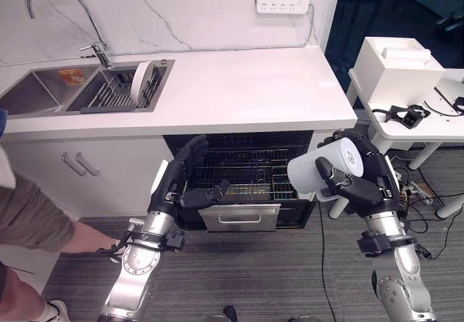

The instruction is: Place the dishes in the dishwasher.

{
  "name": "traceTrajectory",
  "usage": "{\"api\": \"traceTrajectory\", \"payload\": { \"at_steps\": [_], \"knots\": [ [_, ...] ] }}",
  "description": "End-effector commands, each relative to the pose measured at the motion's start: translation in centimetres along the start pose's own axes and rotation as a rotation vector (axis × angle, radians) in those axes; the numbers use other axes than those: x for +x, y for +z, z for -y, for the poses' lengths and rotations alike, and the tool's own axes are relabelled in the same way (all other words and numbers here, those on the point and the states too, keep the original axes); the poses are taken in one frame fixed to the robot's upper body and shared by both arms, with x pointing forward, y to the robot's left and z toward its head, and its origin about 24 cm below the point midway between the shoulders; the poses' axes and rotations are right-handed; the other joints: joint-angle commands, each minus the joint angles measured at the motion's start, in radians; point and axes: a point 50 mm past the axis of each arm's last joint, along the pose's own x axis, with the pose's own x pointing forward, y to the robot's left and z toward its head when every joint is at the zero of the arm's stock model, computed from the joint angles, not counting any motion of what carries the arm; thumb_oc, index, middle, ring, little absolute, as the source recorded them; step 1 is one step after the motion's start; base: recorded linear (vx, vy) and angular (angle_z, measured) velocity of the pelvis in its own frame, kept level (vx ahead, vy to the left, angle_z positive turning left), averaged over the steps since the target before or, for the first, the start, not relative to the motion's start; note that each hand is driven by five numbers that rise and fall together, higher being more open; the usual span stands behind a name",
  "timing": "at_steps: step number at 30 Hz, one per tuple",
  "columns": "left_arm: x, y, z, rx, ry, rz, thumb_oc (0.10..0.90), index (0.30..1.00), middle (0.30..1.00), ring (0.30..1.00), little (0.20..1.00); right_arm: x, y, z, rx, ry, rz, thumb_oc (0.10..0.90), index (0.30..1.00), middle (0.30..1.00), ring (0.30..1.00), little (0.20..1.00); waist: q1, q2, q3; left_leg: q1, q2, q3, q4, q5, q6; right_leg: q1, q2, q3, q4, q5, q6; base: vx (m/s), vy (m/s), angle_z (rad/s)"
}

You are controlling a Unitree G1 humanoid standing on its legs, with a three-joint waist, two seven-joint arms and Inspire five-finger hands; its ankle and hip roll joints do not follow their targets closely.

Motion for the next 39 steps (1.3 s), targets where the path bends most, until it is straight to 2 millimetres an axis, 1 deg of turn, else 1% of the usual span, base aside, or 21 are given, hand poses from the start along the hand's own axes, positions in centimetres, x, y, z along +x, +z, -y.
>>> {"api": "traceTrajectory", "payload": {
  "at_steps": [1, 4, 6, 7, 9, 10, 11, 13, 15, 16, 18, 20, 22, 26, 31, 33, 34, 35, 36, 37, 39],
  "knots": [
    [1.4, 4.7, -0.6, 0.018, 0.028, 0.265, 0.800, 0.900, 0.900, 0.900, 0.900, 2.7, 3.4, -2.3, -0.003, 0.193, 0.195, 0.400, 0.300, 0.300, 0.300, 0.300, 0.005, -0.006, -0.040, 0.036, 0.048, -0.047, 0.055, -0.119, -0.032, 0.044, -0.025, 0.017, -0.064, 0.045, 0.096, 0.00, -0.050, 0.06],
    [1.5, 4.5, -0.4, -0.002, 0.020, 0.262, 0.800, 0.900, 0.900, 0.900, 0.900, 2.8, 2.6, -2.6, 0.003, 0.190, 0.152, 0.400, 0.300, 0.300, 0.300, 0.300, -0.006, -0.011, -0.039, 0.060, 0.072, -0.021, 0.055, -0.109, -0.046, 0.049, 0.002, 0.033, -0.064, 0.031, 0.078, 0.02, -0.067, 0.23],
    [1.4, 4.8, -0.3, -0.015, 0.004, 0.281, 0.800, 0.900, 0.900, 0.900, 0.900, 2.9, 2.9, -2.5, -0.024, 0.191, 0.150, 0.400, 0.300, 0.300, 0.300, 0.300, -0.010, -0.030, -0.023, 0.083, 0.065, -0.005, 0.055, -0.056, -0.052, 0.045, 0.014, 0.065, -0.064, 0.042, 0.056, 0.07, 0.166, 0.52],
    [1.3, 5.0, 0.1, -0.021, -0.016, 0.306, 0.800, 0.900, 0.900, 0.900, 0.900, 3.3, 3.3, -2.0, -0.046, 0.172, 0.173, 0.400, 0.300, 0.300, 0.300, 0.300, 0.009, -0.027, 0.025, 0.039, 0.056, -0.084, 0.055, 0.015, -0.052, 0.058, 0.030, 0.096, -0.064, 0.048, 0.038, 0.10, 0.419, 0.74],
    [1.4, 5.2, 0.1, -0.021, -0.041, 0.325, 0.800, 0.900, 0.900, 0.900, 0.900, 3.4, 3.6, -1.8, -0.062, 0.151, 0.192, 0.400, 0.300, 0.300, 0.300, 0.300, 0.009, -0.006, 0.038, -0.020, 0.099, -0.086, 0.055, 0.017, -0.072, 0.073, 0.021, 0.080, -0.064, 0.032, 0.050, 0.13, 0.504, 0.47],
    [1.6, 5.2, 0.2, -0.013, -0.046, 0.323, 0.800, 0.900, 0.900, 0.900, 0.900, 3.3, 3.5, -1.6, -0.067, 0.138, 0.194, 0.400, 0.300, 0.300, 0.300, 0.300, 0.006, -0.002, 0.038, -0.022, 0.102, -0.087, 0.055, -0.002, -0.072, 0.078, 0.005, 0.071, -0.064, 0.031, 0.063, 0.22, 0.554, 0.15],
    [1.9, 4.9, 0.3, -0.010, -0.046, 0.307, 0.800, 0.900, 0.900, 0.900, 0.900, 3.0, 3.4, -1.4, -0.069, 0.116, 0.190, 0.400, 0.300, 0.300, 0.300, 0.300, 0.004, 0.000, 0.032, -0.014, 0.090, -0.089, 0.055, -0.031, -0.066, 0.090, -0.022, 0.058, -0.064, 0.034, 0.090, 0.24, 0.514, 0.15],
    [2.3, 4.7, 0.3, 0.013, -0.074, 0.292, 0.800, 0.900, 0.900, 0.900, 0.900, 2.4, 3.1, -1.1, -0.064, 0.090, 0.190, 0.400, 0.300, 0.300, 0.300, 0.300, -0.005, 0.002, 0.023, 0.000, 0.064, -0.073, 0.055, -0.056, -0.040, 0.114, -0.022, 0.048, -0.064, 0.045, 0.098, 0.26, 0.458, 0.09],
    [2.1, 4.4, 0.1, 0.041, -0.074, 0.277, 0.800, 0.900, 0.900, 0.900, 0.900, 1.8, 2.5, -1.0, -0.058, 0.069, 0.179, 0.400, 0.300, 0.300, 0.300, 0.300, -0.012, 0.010, 0.025, 0.027, 0.039, -0.064, 0.055, -0.077, 0.002, 0.129, 0.003, 0.017, -0.058, 0.128, 0.095, 0.23, 0.314, 0.11],
    [1.9, 4.3, -0.2, 0.042, -0.061, 0.271, 0.800, 0.900, 0.900, 0.900, 0.900, 1.6, 2.2, -0.9, -0.055, 0.066, 0.166, 0.400, 0.300, 0.300, 0.300, 0.300, -0.011, 0.008, 0.026, 0.033, 0.028, -0.060, 0.055, -0.082, 0.013, 0.117, 0.018, 0.011, -0.064, 0.137, 0.088, 0.13, 0.124, 0.00],
    [1.6, 4.3, -0.5, 0.045, -0.049, 0.277, 0.800, 0.900, 0.900, 0.900, 0.900, 1.4, 1.9, -0.7, -0.059, 0.068, 0.152, 0.400, 0.300, 0.300, 0.300, 0.300, -0.014, -0.006, 0.025, 0.034, 0.011, -0.059, 0.055, -0.082, 0.013, 0.072, 0.028, 0.025, -0.064, 0.112, 0.080, 0.08, -0.013, -0.25],
    [1.4, 4.3, -1.2, 0.056, -0.014, 0.269, 0.800, 0.900, 0.900, 0.900, 0.900, 1.5, 1.8, -0.3, -0.059, 0.081, 0.138, 0.400, 0.300, 0.300, 0.300, 0.300, -0.016, -0.018, 0.021, 0.034, 0.007, -0.051, 0.055, -0.098, 0.010, 0.026, 0.019, 0.046, -0.064, 0.099, 0.087, 0.08, -0.172, -0.04],
    [1.4, 4.2, -1.1, 0.045, -0.003, 0.259, 0.800, 0.900, 0.900, 0.900, 0.900, 1.5, 1.8, -0.1, -0.056, 0.072, 0.132, 0.400, 0.300, 0.300, 0.300, 0.300, -0.012, -0.029, 0.009, 0.025, 0.014, -0.051, 0.055, -0.099, 0.001, 0.022, 0.023, 0.047, -0.064, 0.083, 0.086, 0.09, -0.236, 0.10],
    [1.0, 3.7, -0.7, 0.056, -0.010, 0.231, 0.800, 0.900, 0.900, 0.900, 0.900, 1.6, 2.0, -0.1, -0.059, 0.056, 0.145, 0.400, 0.300, 0.300, 0.300, 0.300, -0.007, -0.032, 0.000, 0.005, 0.040, -0.051, 0.055, -0.088, -0.023, 0.034, 0.049, 0.050, -0.064, 0.050, 0.065, 0.06, -0.212, 0.06],
    [1.0, 3.4, -0.6, 0.075, -0.017, 0.214, 0.800, 0.900, 0.900, 0.900, 0.900, 1.6, 2.2, 0.1, -0.056, 0.007, 0.168, 0.400, 0.300, 0.300, 0.300, 0.300, -0.025, -0.021, 0.013, 0.011, 0.076, -0.068, 0.055, -0.067, -0.041, 0.056, 0.108, 0.060, -0.064, 0.016, 0.017, 0.03, -0.216, 0.03],
    [0.9, 3.2, -0.7, 0.075, -0.014, 0.206, 0.800, 0.900, 0.900, 0.900, 0.900, 1.5, 2.2, 0.4, -0.070, -0.013, 0.161, 0.400, 0.300, 0.300, 0.300, 0.300, -0.035, -0.026, 0.019, 0.034, 0.080, -0.058, 0.055, -0.059, -0.043, 0.060, 0.117, 0.072, -0.064, 0.014, 0.002, 0.07, -0.210, 0.00],
    [0.7, 3.1, -0.8, 0.068, -0.012, 0.204, 0.800, 0.900, 0.900, 0.900, 0.900, 1.5, 2.3, 0.6, -0.098, -0.023, 0.159, 0.400, 0.300, 0.300, 0.300, 0.300, -0.033, -0.040, 0.028, 0.060, 0.065, -0.048, 0.055, -0.024, -0.039, 0.065, 0.113, 0.093, -0.064, 0.016, -0.010, 0.15, -0.118, -0.06],
    [0.3, 2.9, -0.7, 0.065, -0.036, 0.199, 0.800, 0.900, 0.900, 0.900, 0.900, 1.4, 2.3, 0.9, -0.133, -0.053, 0.169, 0.400, 0.300, 0.300, 0.300, 0.300, -0.021, -0.028, 0.053, 0.003, 0.064, -0.061, 0.055, 0.066, -0.052, 0.086, 0.137, 0.108, -0.064, 0.013, -0.019, 0.18, -0.067, -0.05],
    [0.3, 2.9, -0.6, 0.072, -0.048, 0.195, 0.800, 0.900, 0.900, 0.900, 0.900, 1.5, 2.4, 0.8, -0.149, -0.055, 0.174, 0.400, 0.300, 0.300, 0.300, 0.300, -0.018, -0.015, 0.062, -0.036, 0.074, -0.072, 0.055, 0.101, -0.069, 0.098, 0.147, 0.107, -0.064, 0.004, -0.020, 0.19, 0.085, -0.06],
    [0.3, 2.6, -0.5, 0.073, -0.060, 0.181, 0.800, 0.900, 0.900, 0.900, 0.900, 1.6, 2.3, 0.7, -0.169, -0.065, 0.171, 0.400, 0.300, 0.300, 0.300, 0.300, -0.024, -0.009, 0.060, -0.042, 0.087, -0.061, 0.055, 0.050, -0.069, 0.105, 0.138, 0.100, -0.064, -0.005, -0.010, 0.13, 0.129, -0.16],
    [0.5, 2.6, -0.3, 0.076, -0.069, 0.179, 0.800, 0.900, 0.900, 0.900, 0.900, 1.5, 2.4, 0.8, -0.196, -0.081, 0.168, 0.400, 0.300, 0.300, 0.300, 0.300, -0.027, -0.002, 0.054, -0.048, 0.091, -0.049, 0.055, 0.018, -0.064, 0.104, 0.123, 0.080, -0.064, -0.004, 0.000, 0.10, 0.130, -0.30]
  ]
}}
